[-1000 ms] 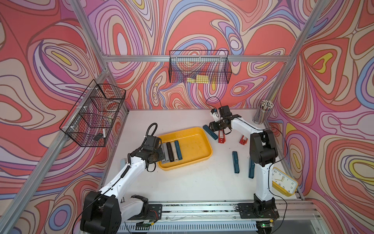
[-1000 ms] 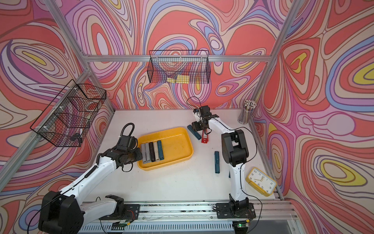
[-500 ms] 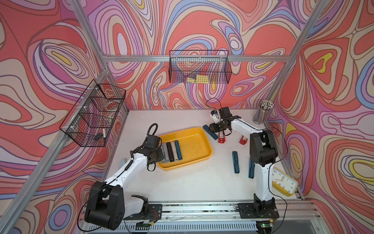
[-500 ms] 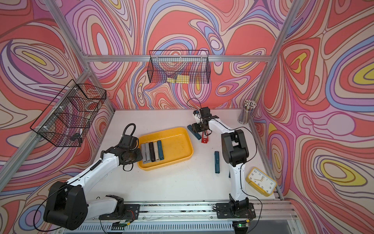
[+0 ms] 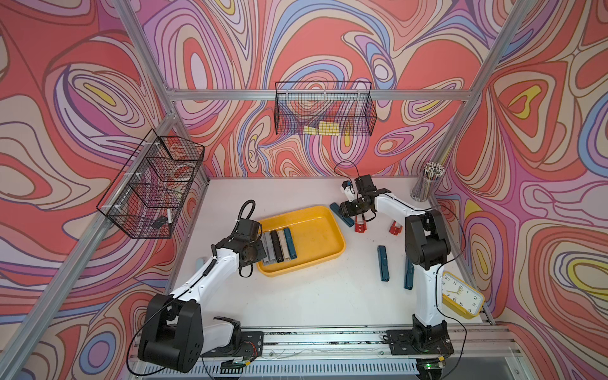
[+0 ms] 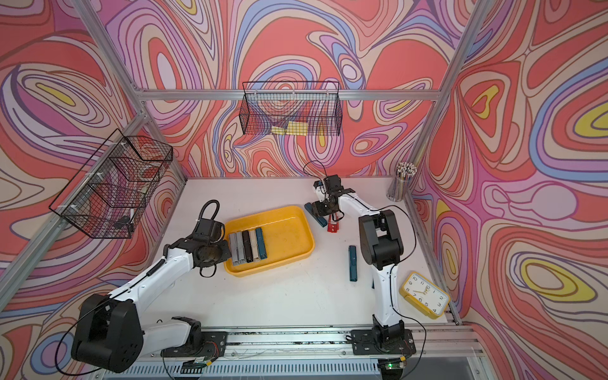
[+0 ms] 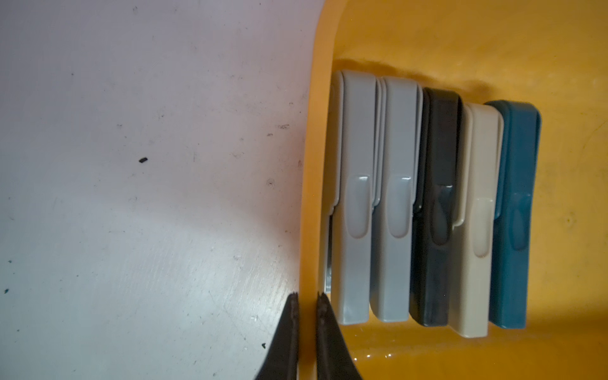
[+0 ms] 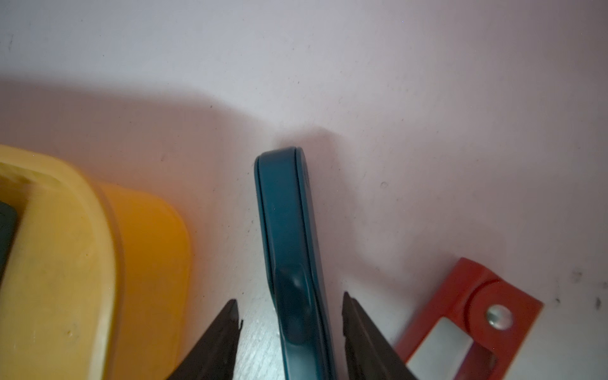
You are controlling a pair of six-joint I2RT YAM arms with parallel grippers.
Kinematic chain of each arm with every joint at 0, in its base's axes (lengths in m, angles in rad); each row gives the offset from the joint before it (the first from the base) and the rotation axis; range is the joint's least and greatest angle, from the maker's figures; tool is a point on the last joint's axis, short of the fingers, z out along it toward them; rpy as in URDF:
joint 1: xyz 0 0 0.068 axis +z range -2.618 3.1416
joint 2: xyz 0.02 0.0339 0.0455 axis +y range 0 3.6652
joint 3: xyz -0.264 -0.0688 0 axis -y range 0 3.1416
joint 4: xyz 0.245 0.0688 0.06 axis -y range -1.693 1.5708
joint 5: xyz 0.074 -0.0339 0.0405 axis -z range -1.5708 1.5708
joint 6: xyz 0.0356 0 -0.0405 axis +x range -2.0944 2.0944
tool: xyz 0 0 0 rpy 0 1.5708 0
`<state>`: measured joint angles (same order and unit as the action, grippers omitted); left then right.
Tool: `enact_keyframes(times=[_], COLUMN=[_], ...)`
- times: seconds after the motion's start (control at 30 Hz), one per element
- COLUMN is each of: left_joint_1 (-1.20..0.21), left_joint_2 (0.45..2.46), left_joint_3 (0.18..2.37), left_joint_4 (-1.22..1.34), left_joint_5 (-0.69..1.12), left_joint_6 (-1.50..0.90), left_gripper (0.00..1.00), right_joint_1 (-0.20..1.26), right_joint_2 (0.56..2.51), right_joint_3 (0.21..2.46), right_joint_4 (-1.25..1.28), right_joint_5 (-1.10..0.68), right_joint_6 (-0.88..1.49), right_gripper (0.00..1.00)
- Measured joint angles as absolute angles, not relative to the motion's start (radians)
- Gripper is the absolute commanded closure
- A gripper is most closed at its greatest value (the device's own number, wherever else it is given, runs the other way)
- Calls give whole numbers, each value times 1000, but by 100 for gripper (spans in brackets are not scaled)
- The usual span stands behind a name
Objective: Put the pruning pliers into the storage box
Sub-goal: Pick up the pruning pliers from the center of the board.
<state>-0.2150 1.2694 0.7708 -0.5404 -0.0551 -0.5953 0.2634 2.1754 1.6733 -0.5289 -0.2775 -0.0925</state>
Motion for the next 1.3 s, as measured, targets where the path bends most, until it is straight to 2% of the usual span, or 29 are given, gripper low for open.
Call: enact_keyframes(times=[0.8, 1.07, 1.3], left_joint_1=[-208, -201, -196], left_joint_2=[1269, 1269, 1266], left_joint_3=[770, 767, 763], left_joint_4=[-538, -531, -526], left_joint_5=[-48, -42, -34], left_joint_6=[-595, -595, -595], left_gripper=[96, 96, 96], right_joint_1=[270, 272, 277], right_joint_2=[2300, 2342, 2348], right_joint_3=[1797, 1837, 1857], right_joint_4=[-535, -540, -549], right_joint_5=[-290, -297, -295], right_joint_6=[-87, -91, -94], right_gripper=[45, 53, 66])
